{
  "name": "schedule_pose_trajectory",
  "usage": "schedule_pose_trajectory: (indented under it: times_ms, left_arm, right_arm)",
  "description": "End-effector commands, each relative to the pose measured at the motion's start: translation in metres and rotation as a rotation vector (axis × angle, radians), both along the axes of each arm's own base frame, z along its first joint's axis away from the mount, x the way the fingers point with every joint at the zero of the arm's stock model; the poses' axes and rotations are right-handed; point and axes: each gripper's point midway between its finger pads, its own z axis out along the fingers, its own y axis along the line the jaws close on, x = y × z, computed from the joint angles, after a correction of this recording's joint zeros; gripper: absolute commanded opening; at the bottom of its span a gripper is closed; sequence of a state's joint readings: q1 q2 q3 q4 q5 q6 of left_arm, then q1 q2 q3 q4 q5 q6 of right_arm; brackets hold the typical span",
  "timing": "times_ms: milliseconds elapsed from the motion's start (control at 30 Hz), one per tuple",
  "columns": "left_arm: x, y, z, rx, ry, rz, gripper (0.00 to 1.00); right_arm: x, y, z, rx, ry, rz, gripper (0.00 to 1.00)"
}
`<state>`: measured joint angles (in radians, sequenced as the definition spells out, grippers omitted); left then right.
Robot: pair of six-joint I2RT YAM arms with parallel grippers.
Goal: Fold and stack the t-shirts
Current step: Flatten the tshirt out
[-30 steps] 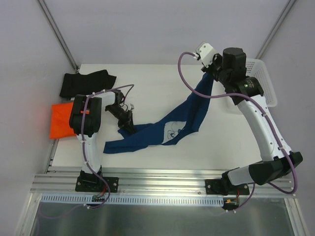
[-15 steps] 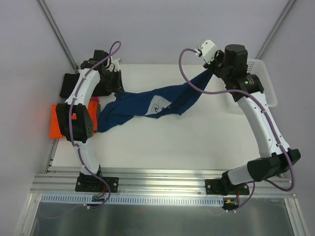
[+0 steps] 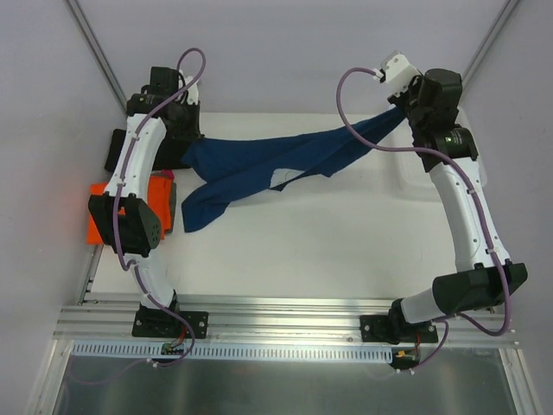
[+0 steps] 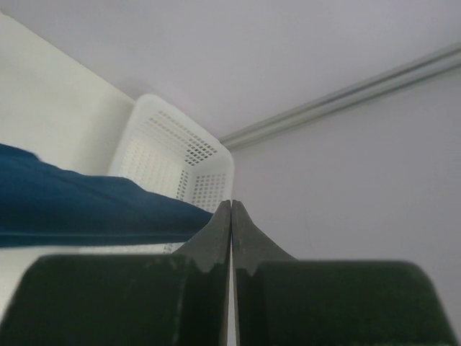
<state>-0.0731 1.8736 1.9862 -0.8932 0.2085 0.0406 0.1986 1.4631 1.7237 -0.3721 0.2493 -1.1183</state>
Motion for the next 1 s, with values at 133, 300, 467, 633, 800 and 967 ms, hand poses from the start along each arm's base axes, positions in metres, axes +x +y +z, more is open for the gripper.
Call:
schedule_pose_trajectory:
  times_ms: [133, 300, 467, 633, 800, 967]
  left_arm:
    - [0.013, 0.017, 0.102, 0.096, -0.319, 0.054, 0.00]
    - [-0.017, -0.011, 0.046, 0.027, -0.148, -0.054, 0.00]
    - [-0.067, -0.032, -0.014, -0.032, 0.059, -0.122, 0.01]
    - [-0.095, -0.045, -0.035, -0.092, 0.164, -0.168, 0.51]
    - [-0.083, -0.040, -0.037, -0.060, 0.159, -0.146, 0.89]
    - [-0.080, -0.045, -0.056, -0.080, 0.223, -0.151, 0.62]
  right_arm:
    - [-0.031, -0.032, 0.025, 0.024, -0.098, -0.075, 0.01]
    - [-0.037, -0.027, 0.003, 0.044, -0.043, -0.050, 0.00]
    - [-0.043, -0.016, -0.019, 0.080, 0.029, 0.002, 0.01]
    - [-0.050, -0.009, -0.035, 0.099, 0.077, 0.040, 0.01]
    - [-0.050, -0.007, -0.034, 0.104, 0.078, 0.050, 0.01]
    - [-0.047, -0.006, -0.031, 0.102, 0.075, 0.050, 0.01]
